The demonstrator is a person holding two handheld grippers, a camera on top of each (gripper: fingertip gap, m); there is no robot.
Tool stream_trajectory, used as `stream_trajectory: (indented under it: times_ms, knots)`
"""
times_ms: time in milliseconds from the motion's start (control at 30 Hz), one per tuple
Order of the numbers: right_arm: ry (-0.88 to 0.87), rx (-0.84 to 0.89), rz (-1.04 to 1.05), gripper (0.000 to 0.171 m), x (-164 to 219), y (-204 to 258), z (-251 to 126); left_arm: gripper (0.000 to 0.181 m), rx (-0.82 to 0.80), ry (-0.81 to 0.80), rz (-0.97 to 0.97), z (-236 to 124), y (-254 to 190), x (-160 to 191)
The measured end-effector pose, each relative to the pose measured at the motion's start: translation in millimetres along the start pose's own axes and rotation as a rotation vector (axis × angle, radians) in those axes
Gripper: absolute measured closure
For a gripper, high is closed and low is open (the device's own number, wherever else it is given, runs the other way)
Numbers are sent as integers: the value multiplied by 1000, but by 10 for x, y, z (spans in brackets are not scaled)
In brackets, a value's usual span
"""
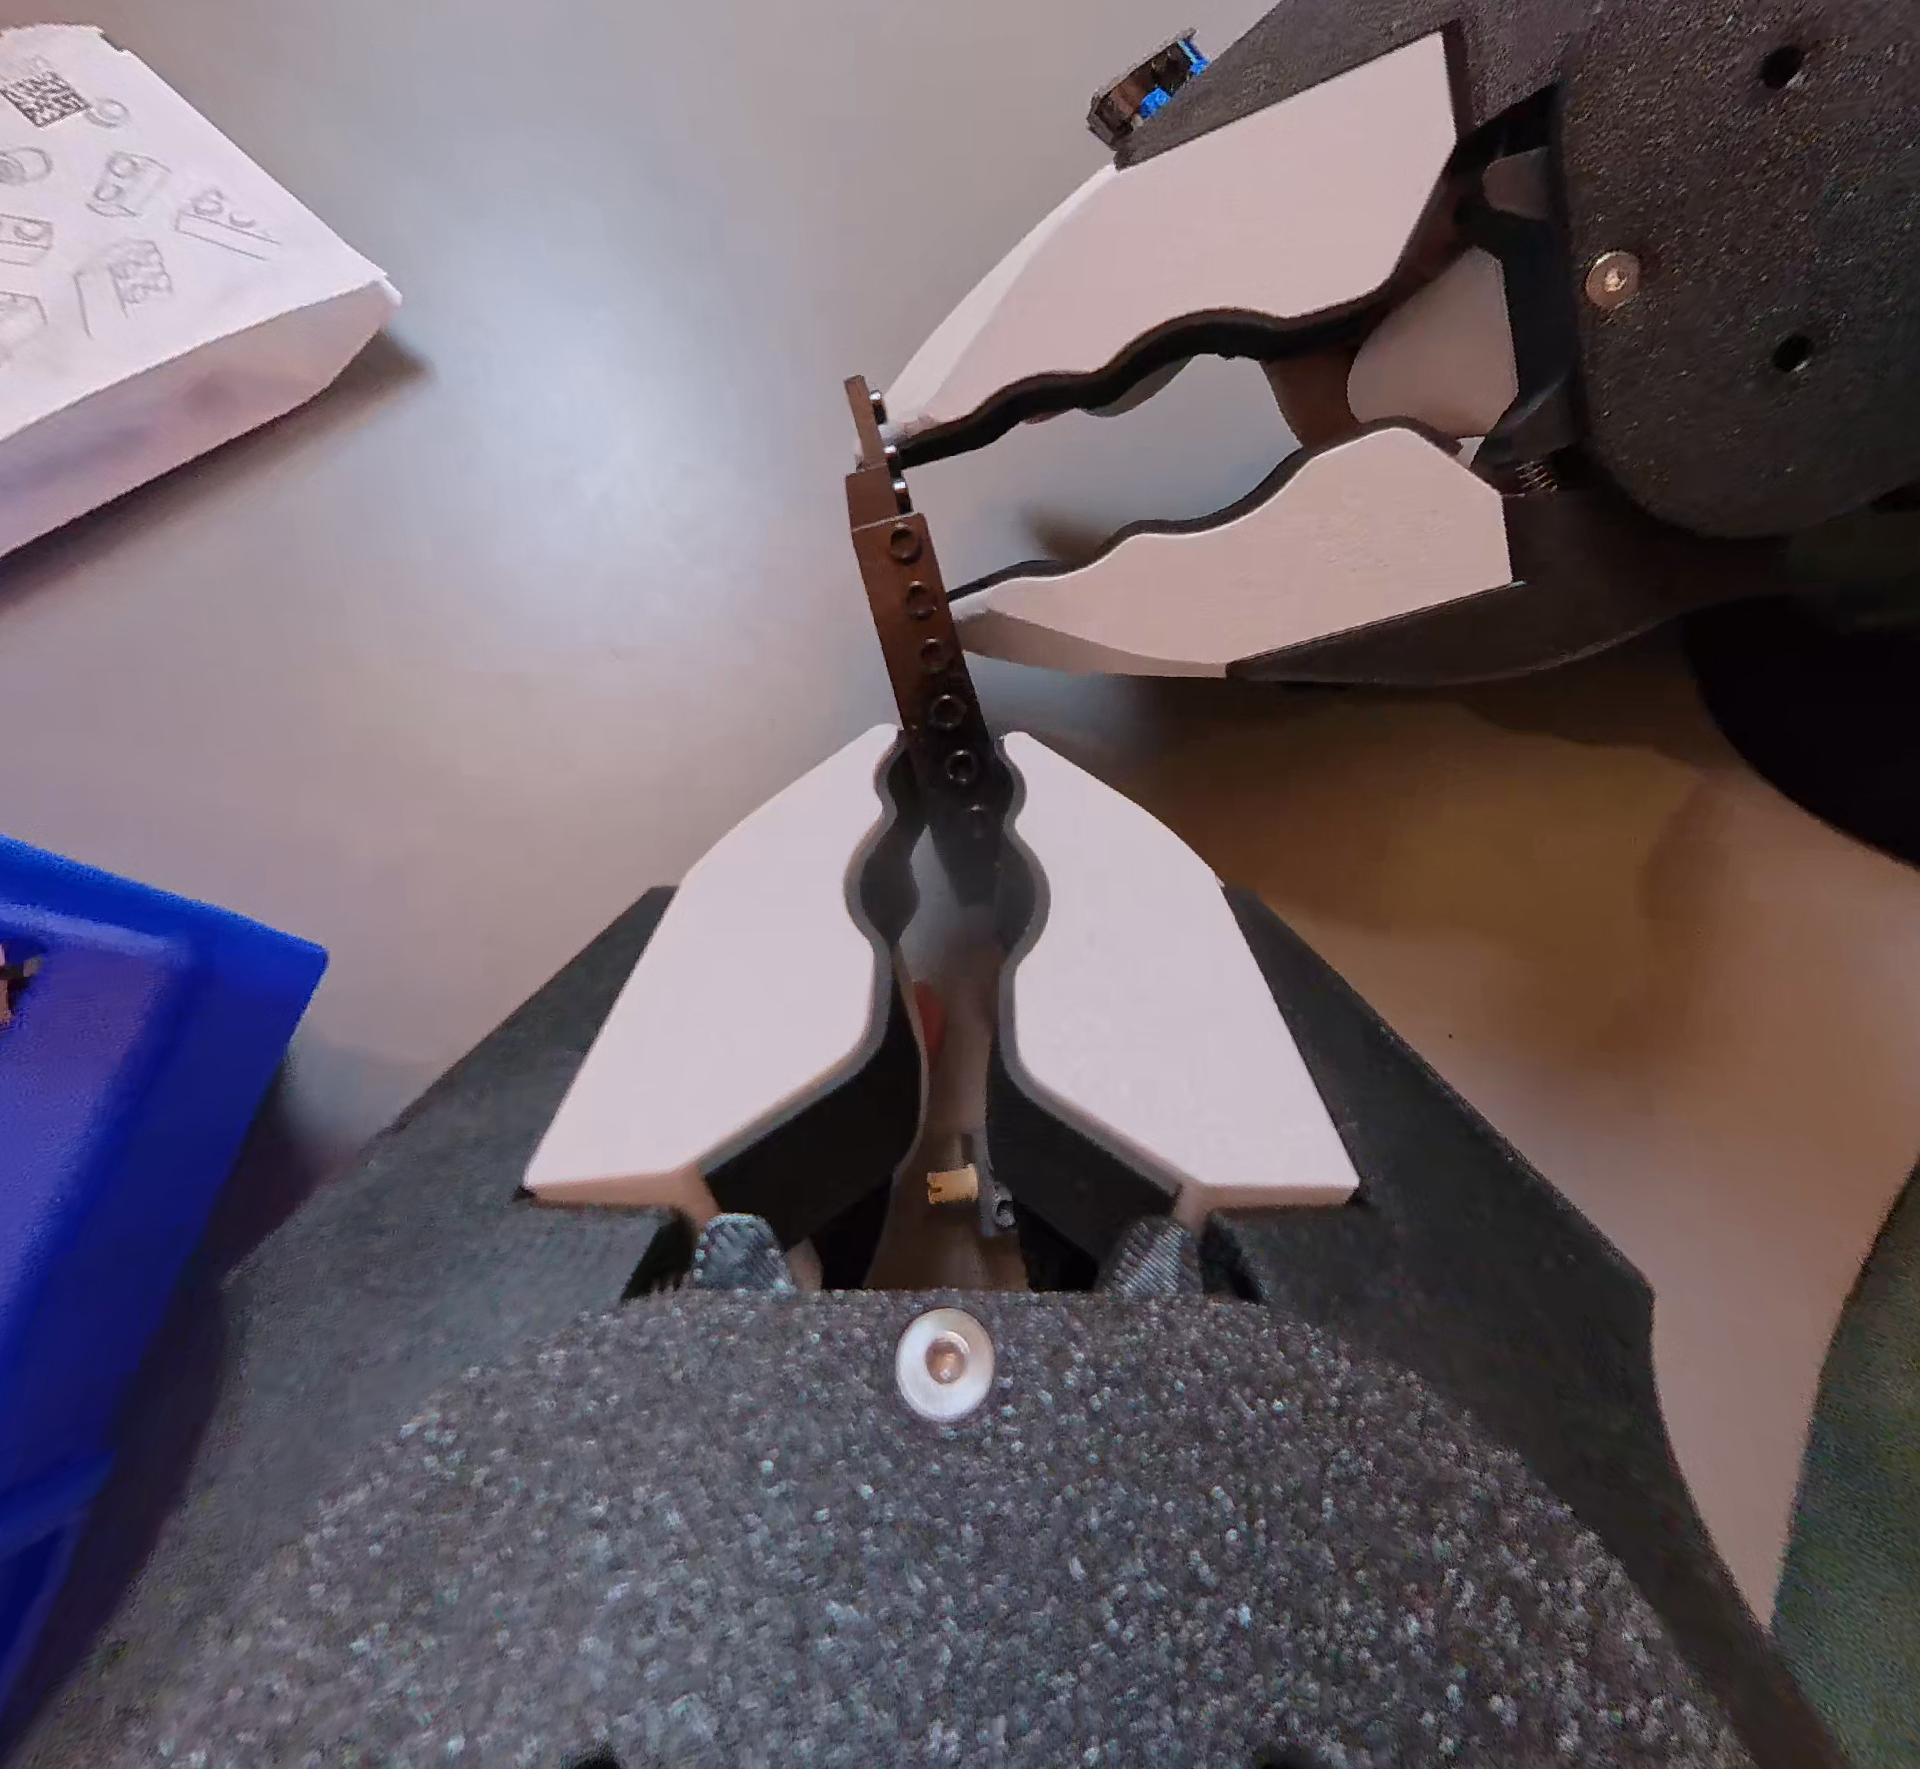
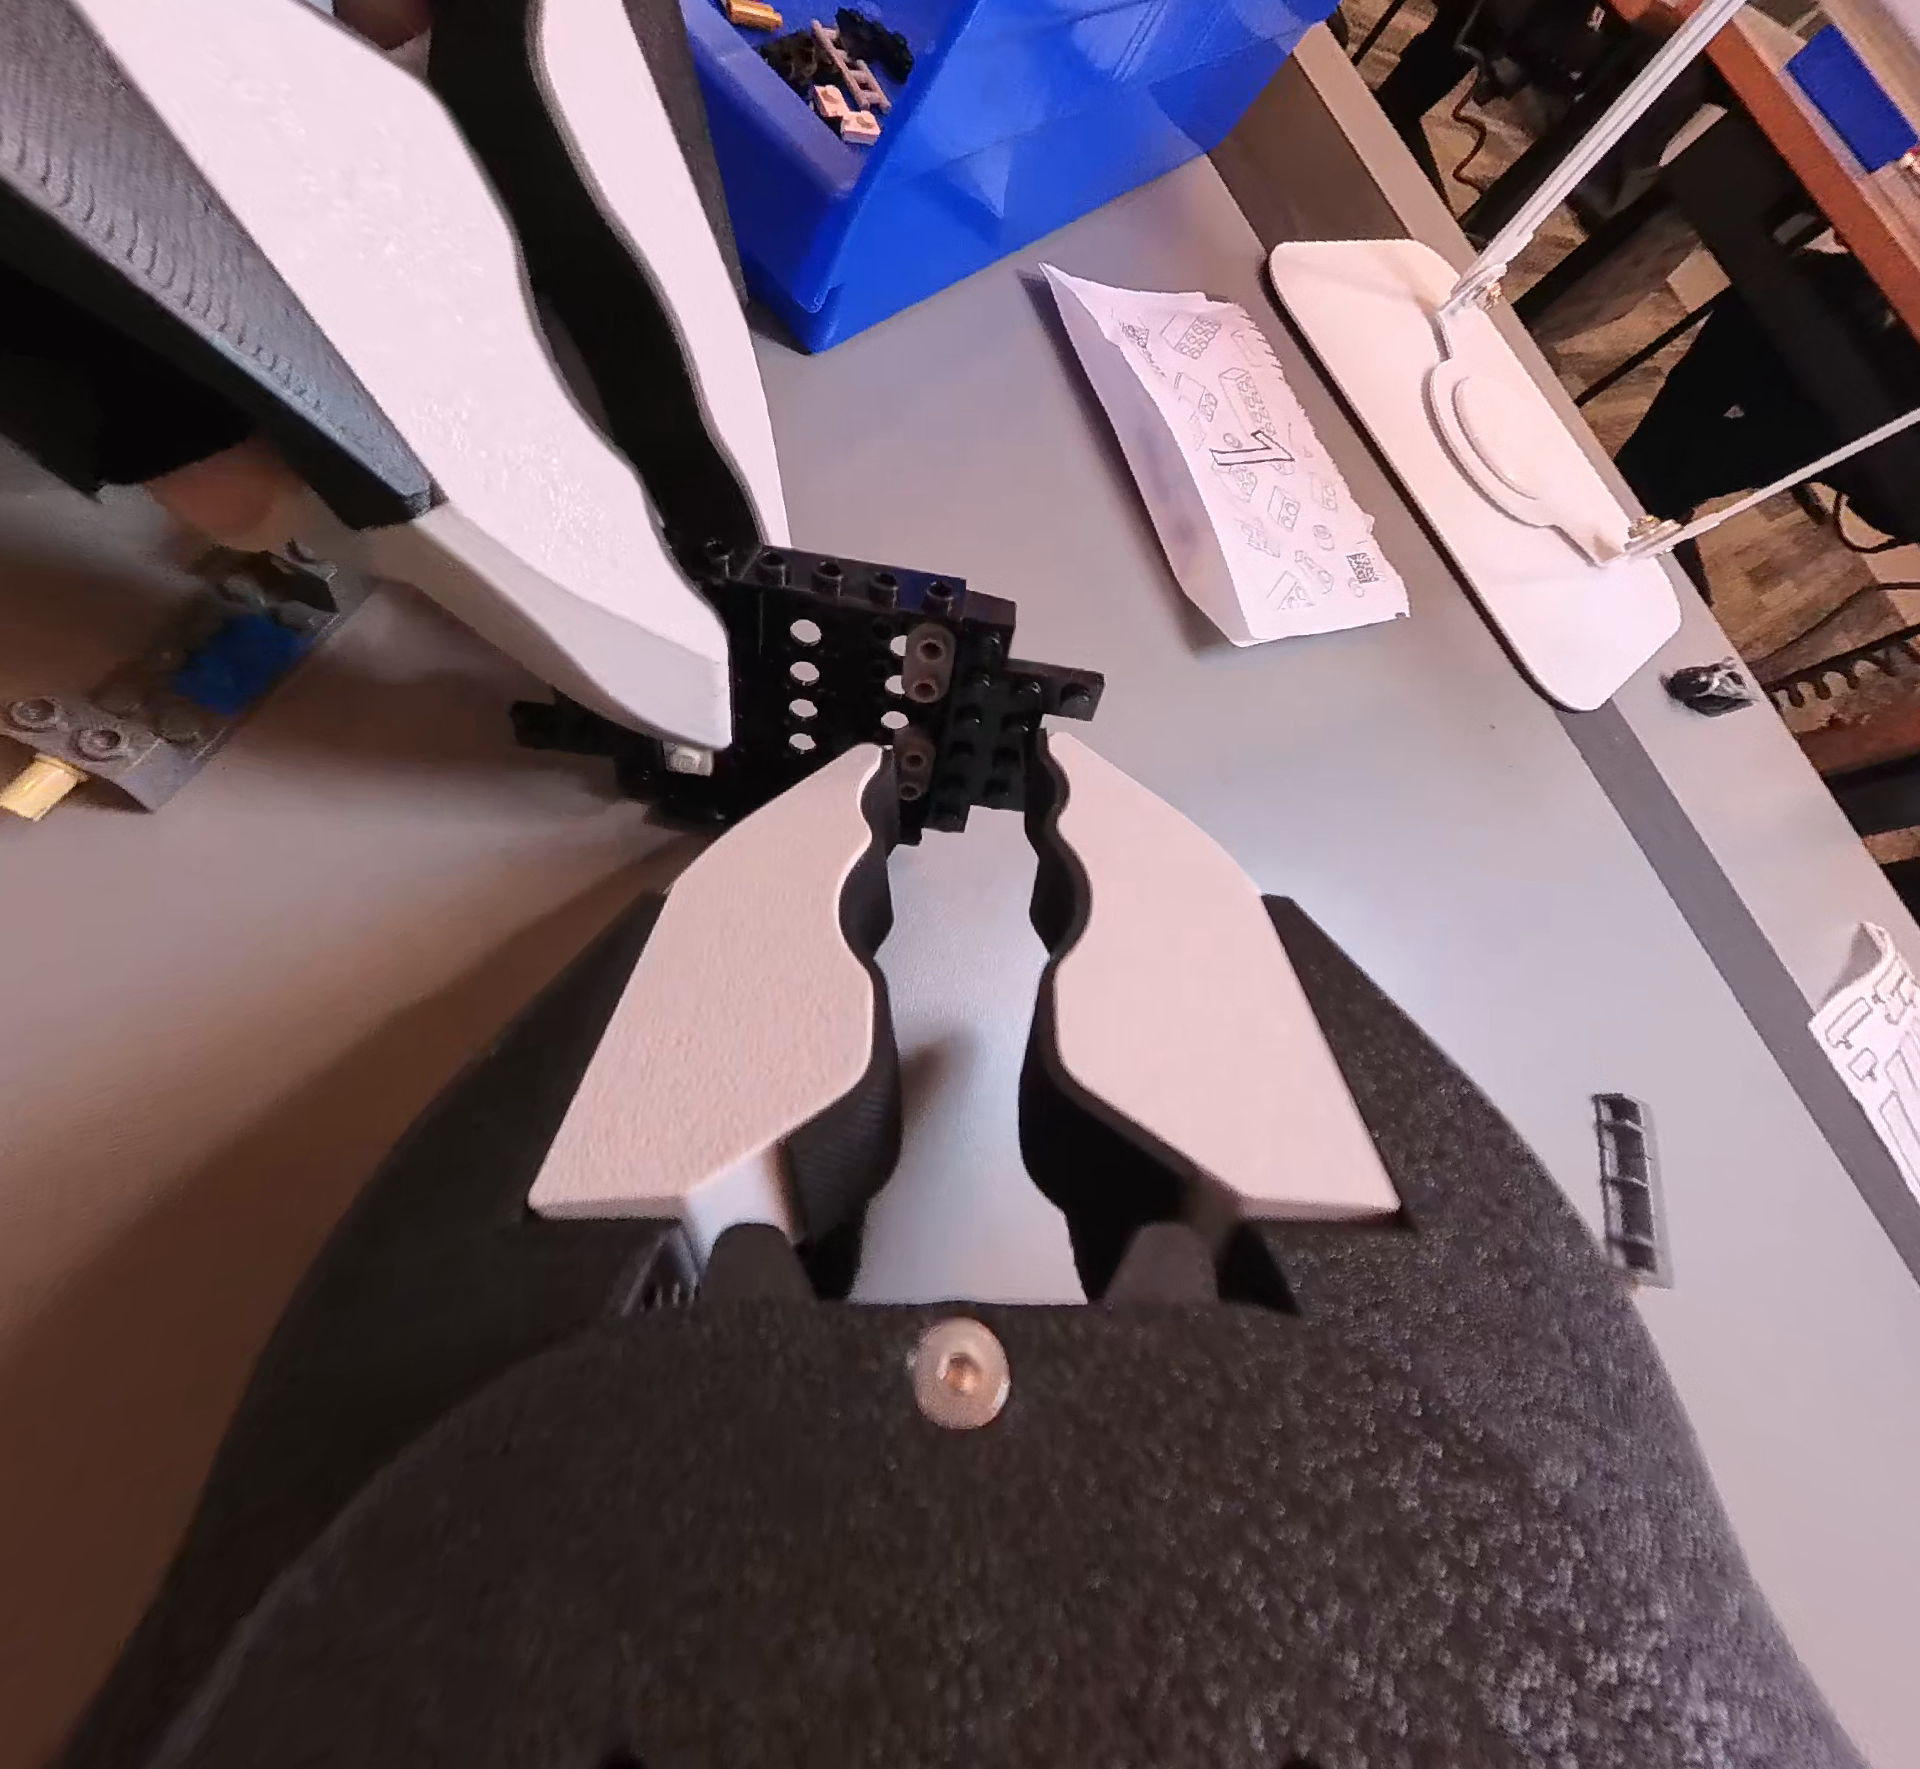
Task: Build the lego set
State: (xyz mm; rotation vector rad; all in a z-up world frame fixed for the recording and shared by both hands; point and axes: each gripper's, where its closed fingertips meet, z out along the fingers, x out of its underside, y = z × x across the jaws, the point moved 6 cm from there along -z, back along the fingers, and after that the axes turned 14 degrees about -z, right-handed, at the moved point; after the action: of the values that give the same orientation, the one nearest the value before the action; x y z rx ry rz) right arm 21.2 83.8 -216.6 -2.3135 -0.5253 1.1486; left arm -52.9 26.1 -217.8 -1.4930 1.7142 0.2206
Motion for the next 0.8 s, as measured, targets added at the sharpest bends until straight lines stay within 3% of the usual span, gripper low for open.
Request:
stream_trajectory:
  times_ms: [100,300,433,567,700,800]
  knots:
    - [-22,-28,39,155,16,-41,-24,172,39,-7,-52,-25,81,-12]
    - [-149,-25,128,154,-77,-114,-190,173,176,-50,-198,-89,129,-55]
    - [-341,-45,416,139,-86,-300,-375,174,372,-160,-369,-188,170,-125]
    - [-453,-266,711,134,-91,-246,-345,174,575,-331,-455,-363,132,-291]
    - [-624,-436,907,158,-256,-228,-350,173,650,-399,-411,-400,-3,-325]
    - [-638,-498,821,161,-249,-269,-438,168,705,-371,-327,-442,-92,-316]
